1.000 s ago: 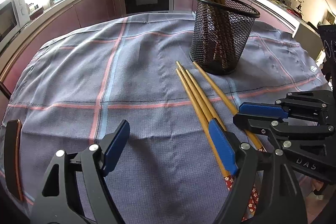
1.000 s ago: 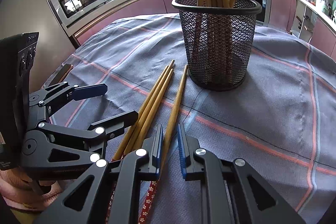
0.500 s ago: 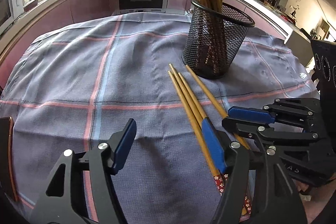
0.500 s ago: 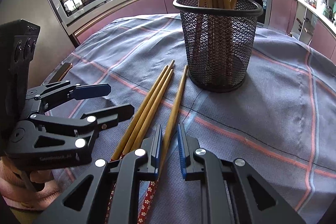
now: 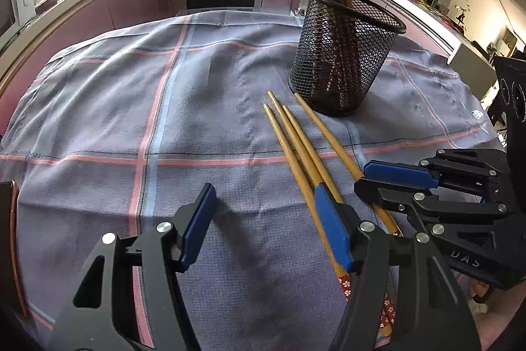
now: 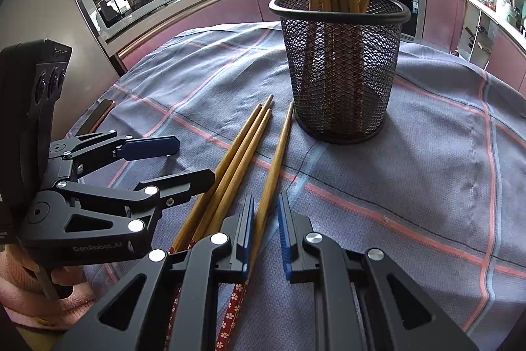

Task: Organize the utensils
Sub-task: 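Close the right tool on one chopstick while the left tool grasps another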

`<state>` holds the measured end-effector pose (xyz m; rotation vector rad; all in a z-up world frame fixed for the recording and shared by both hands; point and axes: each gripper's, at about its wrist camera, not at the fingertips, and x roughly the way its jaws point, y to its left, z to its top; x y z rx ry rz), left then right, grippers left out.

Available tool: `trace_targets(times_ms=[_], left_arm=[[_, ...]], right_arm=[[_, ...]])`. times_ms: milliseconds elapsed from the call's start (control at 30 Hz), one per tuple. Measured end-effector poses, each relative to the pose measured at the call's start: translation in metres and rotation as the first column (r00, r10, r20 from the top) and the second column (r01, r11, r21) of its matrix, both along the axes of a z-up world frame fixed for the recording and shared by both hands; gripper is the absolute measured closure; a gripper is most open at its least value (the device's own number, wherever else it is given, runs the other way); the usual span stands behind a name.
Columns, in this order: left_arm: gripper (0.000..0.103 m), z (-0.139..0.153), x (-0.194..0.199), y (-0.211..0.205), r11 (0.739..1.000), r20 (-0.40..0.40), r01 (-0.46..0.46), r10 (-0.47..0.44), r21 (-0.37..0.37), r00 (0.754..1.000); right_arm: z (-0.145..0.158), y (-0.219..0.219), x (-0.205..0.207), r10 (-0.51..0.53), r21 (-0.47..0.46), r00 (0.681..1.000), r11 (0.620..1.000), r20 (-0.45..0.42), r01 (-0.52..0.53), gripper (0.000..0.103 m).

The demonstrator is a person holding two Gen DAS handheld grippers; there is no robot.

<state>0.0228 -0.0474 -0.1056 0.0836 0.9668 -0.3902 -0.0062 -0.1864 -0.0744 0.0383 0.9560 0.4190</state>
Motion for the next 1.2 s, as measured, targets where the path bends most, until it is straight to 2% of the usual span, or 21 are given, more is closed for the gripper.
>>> trace_targets(times_ms=[133,200,267,500,600,633,800,933,1200], left_arm=[[0.038,0.000,0.001,-0.008,0.999,0.010,0.006,-0.006,0.037,1.000],[0.040,-0.002,0.005,-0.011,0.998,0.012,0.009,-0.010,0.064,1.000],[0.047,-0.002,0.008,-0.013,0.996,0.024,0.005,-0.007,0.092,1.000],[0.065,0.000,0.014,-0.002,0.997,0.019,-0.014,0.013,0.072,1.000],[0.075,0.001,0.016,0.000,0.998,0.020,-0.025,0.024,0.065,1.000],[0.083,0.001,0.016,0.002,0.998,0.017,-0.029,0.028,0.056,0.999],[0.089,0.001,0.017,0.009,0.999,0.003,-0.050,0.050,0.020,0.999],[0.095,0.002,0.016,0.012,0.999,-0.007,-0.051,0.051,-0.011,0.999],[0.096,0.018,0.008,0.018,0.997,0.027,-0.048,0.050,-0.055,0.998]], right_arm=[[0.001,0.002,0.002,0.001,-0.007,1.000,1.000,0.003,-0.001,0.090],[0.001,0.005,0.002,0.004,-0.025,1.000,1.000,0.010,-0.004,0.090],[0.001,0.009,0.004,0.008,-0.048,1.000,0.999,0.018,-0.007,0.090],[0.000,0.012,0.014,0.002,-0.065,1.000,0.998,0.019,-0.001,0.090],[-0.001,0.017,0.021,0.008,-0.081,1.000,0.997,0.025,-0.006,0.090],[-0.001,0.018,0.022,0.010,-0.085,1.000,0.996,0.026,-0.008,0.090],[0.000,0.014,0.022,0.009,-0.070,1.000,0.998,0.020,-0.008,0.097],[0.005,0.007,0.018,0.003,-0.040,1.000,0.999,0.027,-0.002,0.098],[0.026,-0.007,0.007,0.000,0.036,0.998,0.999,0.070,-0.003,0.098]])
